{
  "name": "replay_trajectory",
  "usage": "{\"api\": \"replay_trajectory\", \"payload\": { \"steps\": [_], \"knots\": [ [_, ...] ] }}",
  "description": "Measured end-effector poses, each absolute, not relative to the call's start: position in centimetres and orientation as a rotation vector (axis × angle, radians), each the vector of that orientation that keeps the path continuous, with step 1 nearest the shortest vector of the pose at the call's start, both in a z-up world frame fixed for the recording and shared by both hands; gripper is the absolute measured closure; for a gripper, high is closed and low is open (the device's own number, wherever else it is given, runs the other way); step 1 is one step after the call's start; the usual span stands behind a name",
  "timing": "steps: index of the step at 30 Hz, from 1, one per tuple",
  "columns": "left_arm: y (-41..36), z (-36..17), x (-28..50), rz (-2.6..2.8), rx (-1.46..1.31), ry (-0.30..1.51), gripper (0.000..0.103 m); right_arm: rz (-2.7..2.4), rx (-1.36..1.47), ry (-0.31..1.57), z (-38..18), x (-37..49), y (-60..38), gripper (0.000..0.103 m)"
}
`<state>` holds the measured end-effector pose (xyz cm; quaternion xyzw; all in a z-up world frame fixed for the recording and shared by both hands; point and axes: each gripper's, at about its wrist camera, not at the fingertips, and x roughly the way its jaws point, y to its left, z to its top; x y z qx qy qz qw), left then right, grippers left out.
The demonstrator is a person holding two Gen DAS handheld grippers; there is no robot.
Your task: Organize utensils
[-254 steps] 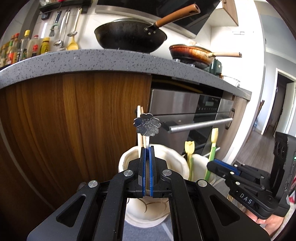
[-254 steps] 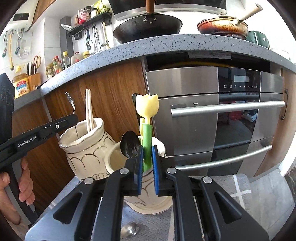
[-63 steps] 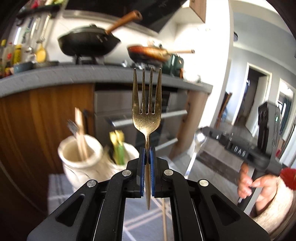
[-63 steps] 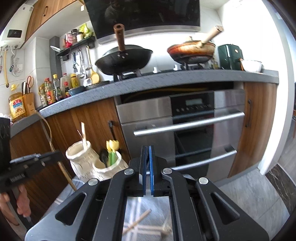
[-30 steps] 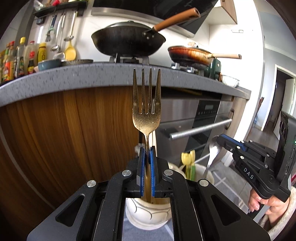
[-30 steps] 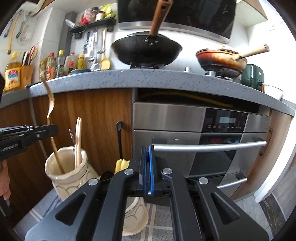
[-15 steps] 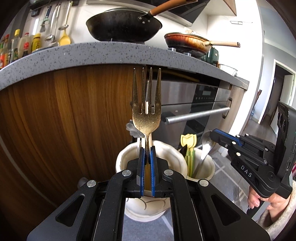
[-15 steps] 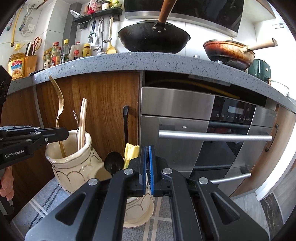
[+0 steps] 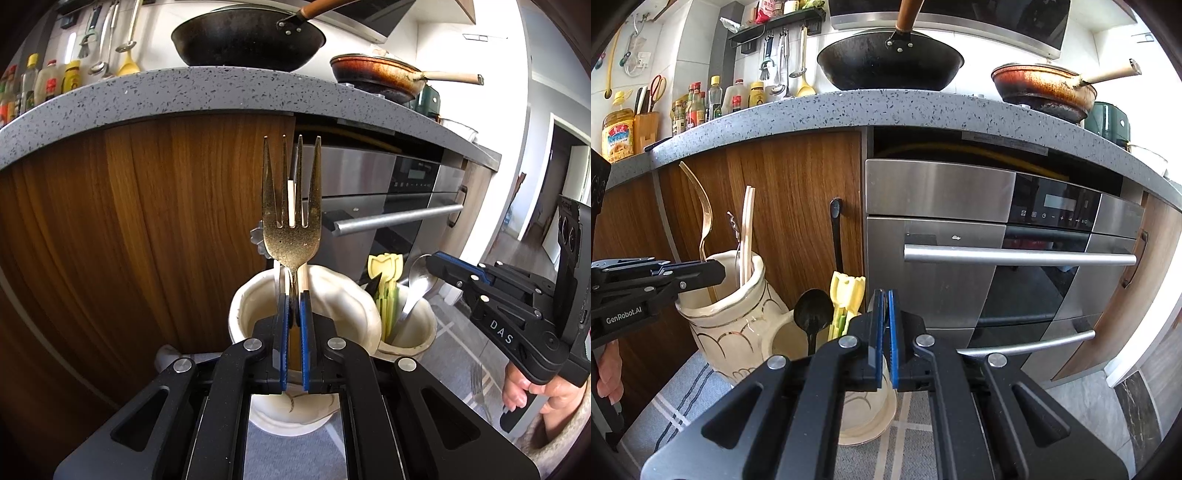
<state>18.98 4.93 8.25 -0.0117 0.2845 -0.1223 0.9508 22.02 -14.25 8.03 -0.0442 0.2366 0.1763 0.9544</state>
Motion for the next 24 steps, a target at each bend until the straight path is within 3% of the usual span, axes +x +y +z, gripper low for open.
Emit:
{"api": "replay_trajectory", "payload": {
  "steps": [6,7,9,14,24],
  "knots": [
    [5.4,8.5,18.9,-0.232,-0.035,0.584,0.097,0.356,-0.080,0.504,8.1,22.2,-14.4,0.097],
    [5.5,8.7,18.9,-0.228,-0.035,0.583,0.097,0.357,-0.074,0.508,8.1,22.3,-14.5,0.095],
    [5.7,8.8,18.7,-0.227,-0.036,0.582,0.097,0.356,-0.060,0.505,8.3,22.1,-14.8,0.078],
    [5.8,9.3,18.3,-0.216,-0.028,0.573,0.096,0.348,-0.027,0.500,8.8,21.4,-15.8,0.070],
    [6.4,10.0,16.2,-0.196,-0.024,0.556,0.077,0.326,0.023,0.522,9.4,19.3,-18.4,0.048]
  ]
}}
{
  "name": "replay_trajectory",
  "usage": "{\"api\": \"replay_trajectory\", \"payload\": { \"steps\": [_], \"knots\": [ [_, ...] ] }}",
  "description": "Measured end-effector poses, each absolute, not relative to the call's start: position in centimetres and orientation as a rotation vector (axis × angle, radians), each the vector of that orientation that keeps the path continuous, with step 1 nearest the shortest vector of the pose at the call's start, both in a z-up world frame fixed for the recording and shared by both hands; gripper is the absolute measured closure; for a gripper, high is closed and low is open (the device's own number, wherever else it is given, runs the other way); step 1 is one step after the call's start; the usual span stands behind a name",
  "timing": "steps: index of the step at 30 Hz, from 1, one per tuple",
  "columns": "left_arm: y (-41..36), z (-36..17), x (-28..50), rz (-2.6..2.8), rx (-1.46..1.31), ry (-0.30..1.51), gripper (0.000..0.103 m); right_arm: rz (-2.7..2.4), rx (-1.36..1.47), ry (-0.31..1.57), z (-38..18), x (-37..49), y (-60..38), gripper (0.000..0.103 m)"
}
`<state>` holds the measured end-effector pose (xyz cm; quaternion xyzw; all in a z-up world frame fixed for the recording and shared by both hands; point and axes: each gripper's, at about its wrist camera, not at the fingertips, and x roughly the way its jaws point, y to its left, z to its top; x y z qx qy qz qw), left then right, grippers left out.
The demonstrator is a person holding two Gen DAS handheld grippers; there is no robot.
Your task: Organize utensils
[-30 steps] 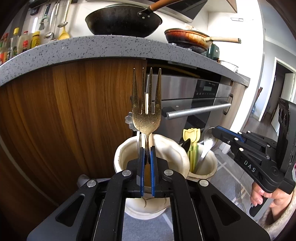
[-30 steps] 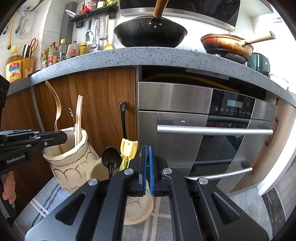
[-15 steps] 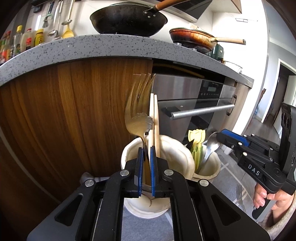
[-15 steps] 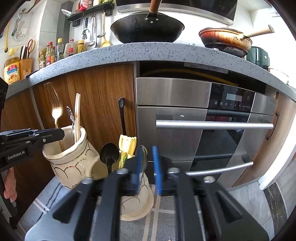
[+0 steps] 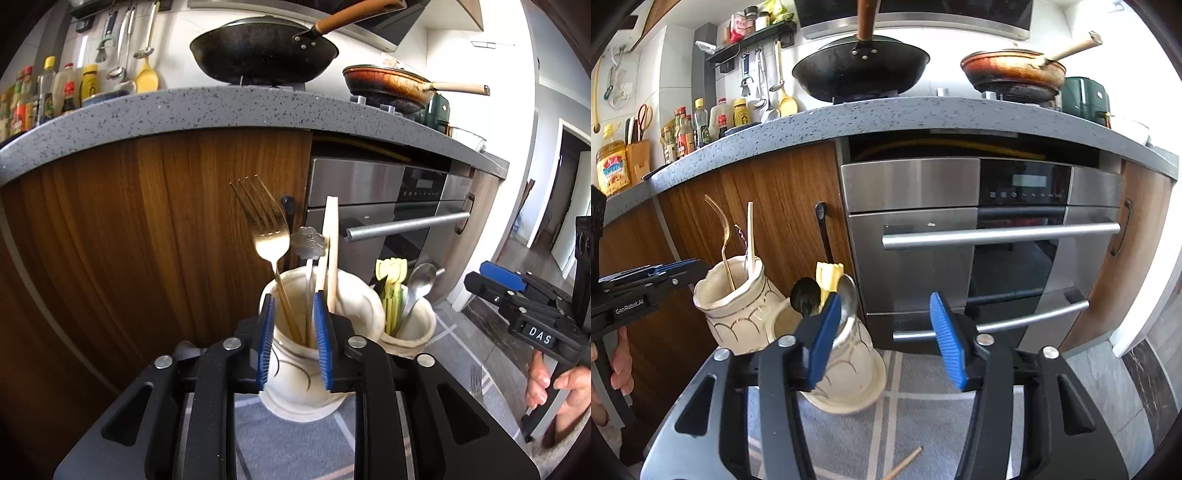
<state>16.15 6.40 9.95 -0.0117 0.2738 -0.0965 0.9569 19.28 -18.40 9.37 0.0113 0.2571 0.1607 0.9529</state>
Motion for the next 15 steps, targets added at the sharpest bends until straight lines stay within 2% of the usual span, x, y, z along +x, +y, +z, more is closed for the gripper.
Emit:
{"api": "replay_trajectory", "payload": {
  "steps": [3,4,6,7,8,10,15],
  "knots": [
    [6.1,10.3,14.9,-0.188,-0.002,0.548,0.060,0.321,0.048,0.539,9.4,18.4,-19.6,0.037],
    [5.9,10.3,14.4,-0.183,0.008,0.542,0.059,0.321,0.061,0.545,9.4,17.9,-20.1,0.035],
    [5.4,10.3,13.5,-0.187,0.031,0.537,0.058,0.320,0.082,0.553,9.3,17.3,-20.9,0.022],
    [5.3,10.2,13.3,-0.188,0.038,0.537,0.052,0.319,0.095,0.560,9.2,16.8,-21.5,0.018],
    [5.0,10.0,12.8,-0.184,0.049,0.537,0.036,0.319,0.111,0.572,9.1,16.4,-22.1,0.012],
    [4.7,9.7,11.9,-0.179,0.052,0.523,0.021,0.314,0.124,0.592,8.7,15.8,-23.0,0.006],
    [3.7,8.5,10.4,-0.212,0.045,0.551,0.020,0.251,0.133,0.656,7.3,14.2,-25.3,0.006]
  ]
}}
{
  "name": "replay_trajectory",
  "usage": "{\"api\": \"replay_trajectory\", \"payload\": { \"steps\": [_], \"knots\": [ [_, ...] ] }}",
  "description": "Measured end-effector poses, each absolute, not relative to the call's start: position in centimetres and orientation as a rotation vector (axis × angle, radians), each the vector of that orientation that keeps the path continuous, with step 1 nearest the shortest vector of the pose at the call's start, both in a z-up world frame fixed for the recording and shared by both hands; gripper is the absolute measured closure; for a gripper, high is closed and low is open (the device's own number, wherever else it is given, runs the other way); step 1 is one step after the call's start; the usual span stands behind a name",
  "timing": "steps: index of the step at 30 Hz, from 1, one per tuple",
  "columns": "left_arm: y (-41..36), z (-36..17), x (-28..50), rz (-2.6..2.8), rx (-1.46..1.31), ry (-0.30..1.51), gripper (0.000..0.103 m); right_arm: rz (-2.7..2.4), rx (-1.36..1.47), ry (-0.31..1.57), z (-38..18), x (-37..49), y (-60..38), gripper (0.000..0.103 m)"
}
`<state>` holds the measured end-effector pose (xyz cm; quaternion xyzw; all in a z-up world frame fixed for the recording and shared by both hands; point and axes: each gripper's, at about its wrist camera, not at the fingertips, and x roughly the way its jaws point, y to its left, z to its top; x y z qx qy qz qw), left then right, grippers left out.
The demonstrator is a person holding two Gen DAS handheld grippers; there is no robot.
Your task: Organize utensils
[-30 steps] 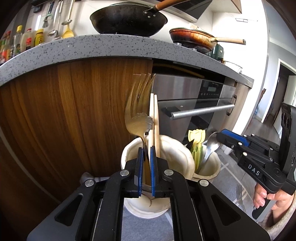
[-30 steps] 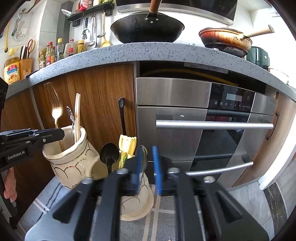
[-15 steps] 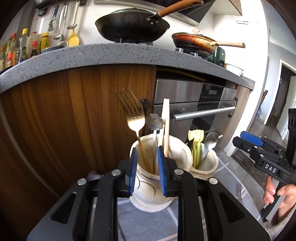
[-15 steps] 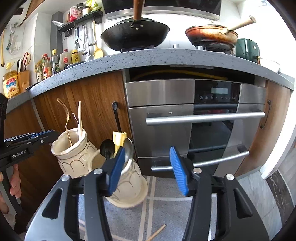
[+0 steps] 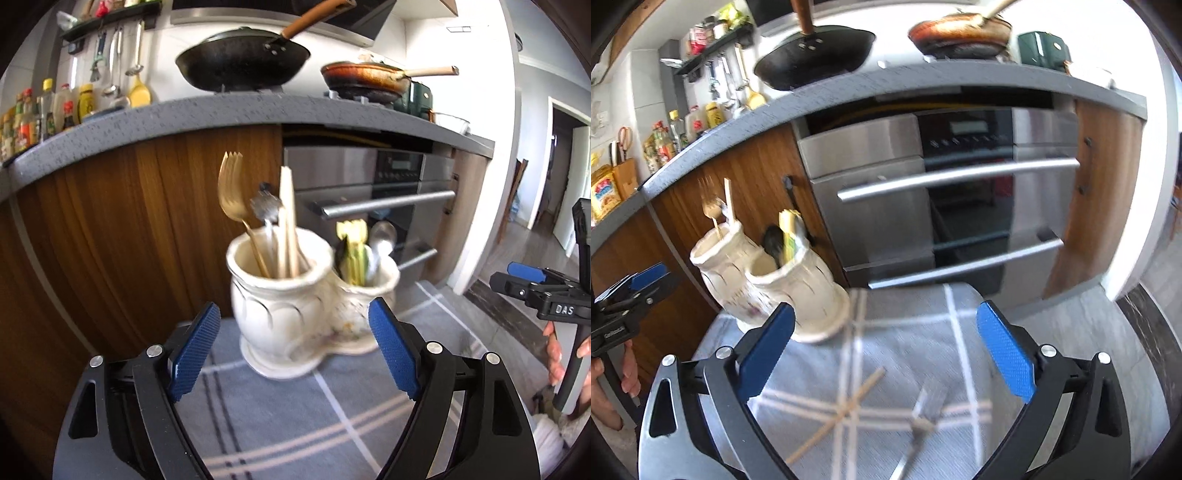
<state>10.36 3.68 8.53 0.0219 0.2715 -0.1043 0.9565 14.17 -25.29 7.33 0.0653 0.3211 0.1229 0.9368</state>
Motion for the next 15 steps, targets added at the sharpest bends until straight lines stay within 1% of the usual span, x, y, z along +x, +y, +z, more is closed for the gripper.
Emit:
{"api": "replay_trajectory", "payload": {
  "steps": [3,5,15],
  "knots": [
    [2.8,7.5,9.7,-0.232,0.051,0.578,0.018,0.227,0.132,0.681,6.4,13.4,-26.3,0.006],
    [2.3,6.8,9.3,-0.240,0.055,0.591,0.012,0.210,0.122,0.694,5.6,12.8,-26.9,0.006],
    [-2.1,3.1,8.8,-0.315,0.097,0.697,0.012,0.147,0.079,0.757,1.3,11.0,-29.6,0.006]
  ]
}}
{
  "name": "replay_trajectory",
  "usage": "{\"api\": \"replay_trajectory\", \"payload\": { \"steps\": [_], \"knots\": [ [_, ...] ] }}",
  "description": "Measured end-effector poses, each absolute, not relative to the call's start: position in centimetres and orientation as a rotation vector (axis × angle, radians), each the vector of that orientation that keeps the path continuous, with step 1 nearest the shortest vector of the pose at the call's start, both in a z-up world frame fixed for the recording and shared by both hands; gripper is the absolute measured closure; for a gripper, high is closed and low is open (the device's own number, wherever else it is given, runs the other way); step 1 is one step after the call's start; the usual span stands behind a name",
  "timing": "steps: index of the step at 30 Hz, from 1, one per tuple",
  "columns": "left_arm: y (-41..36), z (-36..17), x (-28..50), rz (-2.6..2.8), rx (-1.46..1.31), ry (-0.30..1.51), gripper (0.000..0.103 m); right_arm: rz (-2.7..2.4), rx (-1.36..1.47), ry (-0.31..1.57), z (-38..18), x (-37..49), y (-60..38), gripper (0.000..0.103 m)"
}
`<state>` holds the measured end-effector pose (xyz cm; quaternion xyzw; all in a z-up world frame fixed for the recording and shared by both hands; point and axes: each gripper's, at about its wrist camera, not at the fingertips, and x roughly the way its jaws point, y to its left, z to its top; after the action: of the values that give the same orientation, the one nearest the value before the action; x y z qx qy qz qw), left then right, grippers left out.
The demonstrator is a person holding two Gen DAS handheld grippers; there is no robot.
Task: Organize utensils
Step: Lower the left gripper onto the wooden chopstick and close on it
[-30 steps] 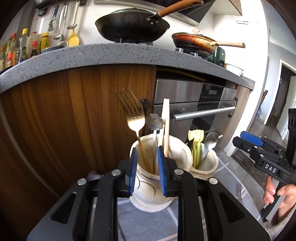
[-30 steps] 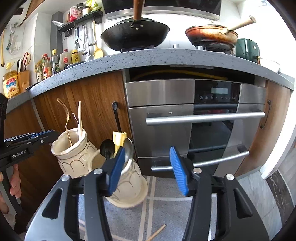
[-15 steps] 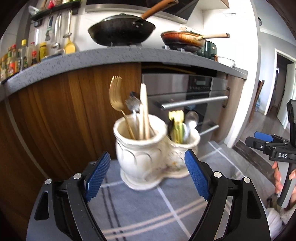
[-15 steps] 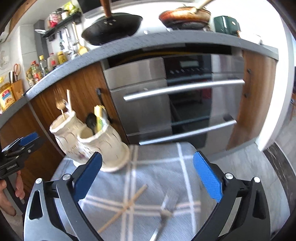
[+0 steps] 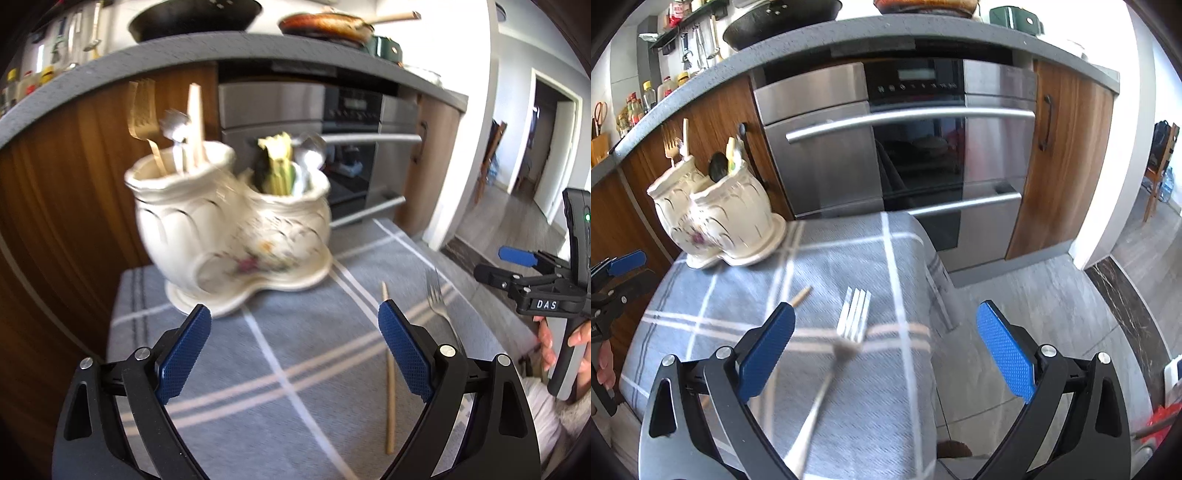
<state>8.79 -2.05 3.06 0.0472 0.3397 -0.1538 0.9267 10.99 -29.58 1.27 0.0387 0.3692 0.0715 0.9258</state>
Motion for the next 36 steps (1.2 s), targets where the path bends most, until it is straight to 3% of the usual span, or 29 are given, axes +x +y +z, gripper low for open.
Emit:
{"api": "replay_trajectory", "payload": {
  "steps": [16,22,28,30,32,36],
  "knots": [
    [-7.6,-1.6,9.6,-0.413,0.163,0.812,0.012,0.244,0.056,0.813,-1.5,11.7,-29.1,0.009],
    [-8.2,-2.5,9.8,-0.436,0.174,0.832,0.012,0.307,-0.016,0.821,-2.4,13.4,-27.8,0.023],
    [-8.5,-3.1,10.4,-0.451,0.173,0.847,0.013,0.343,-0.043,0.831,-2.9,15.2,-27.5,0.045],
    [-8.7,-3.3,10.4,-0.460,0.177,0.849,0.017,0.346,-0.047,0.843,-3.3,15.7,-27.5,0.052],
    [-9.0,-3.5,10.7,-0.473,0.183,0.859,0.030,0.358,-0.041,0.852,-3.6,16.1,-27.5,0.055],
    [-9.6,-4.0,11.1,-0.490,0.200,0.880,0.045,0.394,-0.027,0.852,-3.7,16.4,-27.5,0.066]
  ]
}}
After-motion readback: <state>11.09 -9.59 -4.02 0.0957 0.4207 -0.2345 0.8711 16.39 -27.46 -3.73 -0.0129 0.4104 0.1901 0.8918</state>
